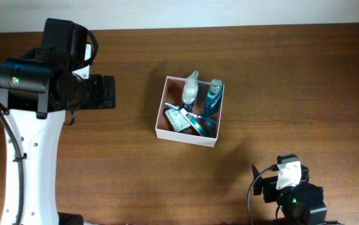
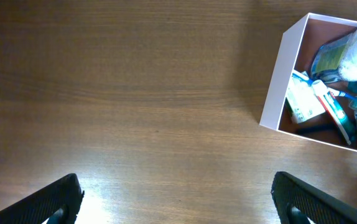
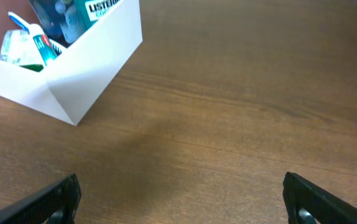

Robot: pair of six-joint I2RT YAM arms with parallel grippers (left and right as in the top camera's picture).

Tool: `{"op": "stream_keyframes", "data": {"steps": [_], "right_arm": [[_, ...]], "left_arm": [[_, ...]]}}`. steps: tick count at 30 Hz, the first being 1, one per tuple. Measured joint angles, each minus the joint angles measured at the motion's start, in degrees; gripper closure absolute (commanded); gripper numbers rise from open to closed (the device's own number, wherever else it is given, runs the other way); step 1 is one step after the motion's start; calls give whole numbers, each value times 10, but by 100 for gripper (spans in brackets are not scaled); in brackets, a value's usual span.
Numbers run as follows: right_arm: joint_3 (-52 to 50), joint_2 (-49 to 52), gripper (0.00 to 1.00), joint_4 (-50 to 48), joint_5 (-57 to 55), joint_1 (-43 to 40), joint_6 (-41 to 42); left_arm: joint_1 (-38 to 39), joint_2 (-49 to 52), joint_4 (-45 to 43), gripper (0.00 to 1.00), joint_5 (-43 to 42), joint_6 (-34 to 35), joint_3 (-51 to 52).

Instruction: Pack container

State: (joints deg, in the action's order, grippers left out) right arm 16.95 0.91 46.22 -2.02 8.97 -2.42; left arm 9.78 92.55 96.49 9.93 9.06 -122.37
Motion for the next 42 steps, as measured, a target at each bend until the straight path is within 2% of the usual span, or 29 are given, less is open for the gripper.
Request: {"op": "stream_keyframes", "data": {"steps": [42], "right_arm": [[-10,0,1,11,0,0,0]], "left_arm": [[0,0,0,1,0,0,0]]}}
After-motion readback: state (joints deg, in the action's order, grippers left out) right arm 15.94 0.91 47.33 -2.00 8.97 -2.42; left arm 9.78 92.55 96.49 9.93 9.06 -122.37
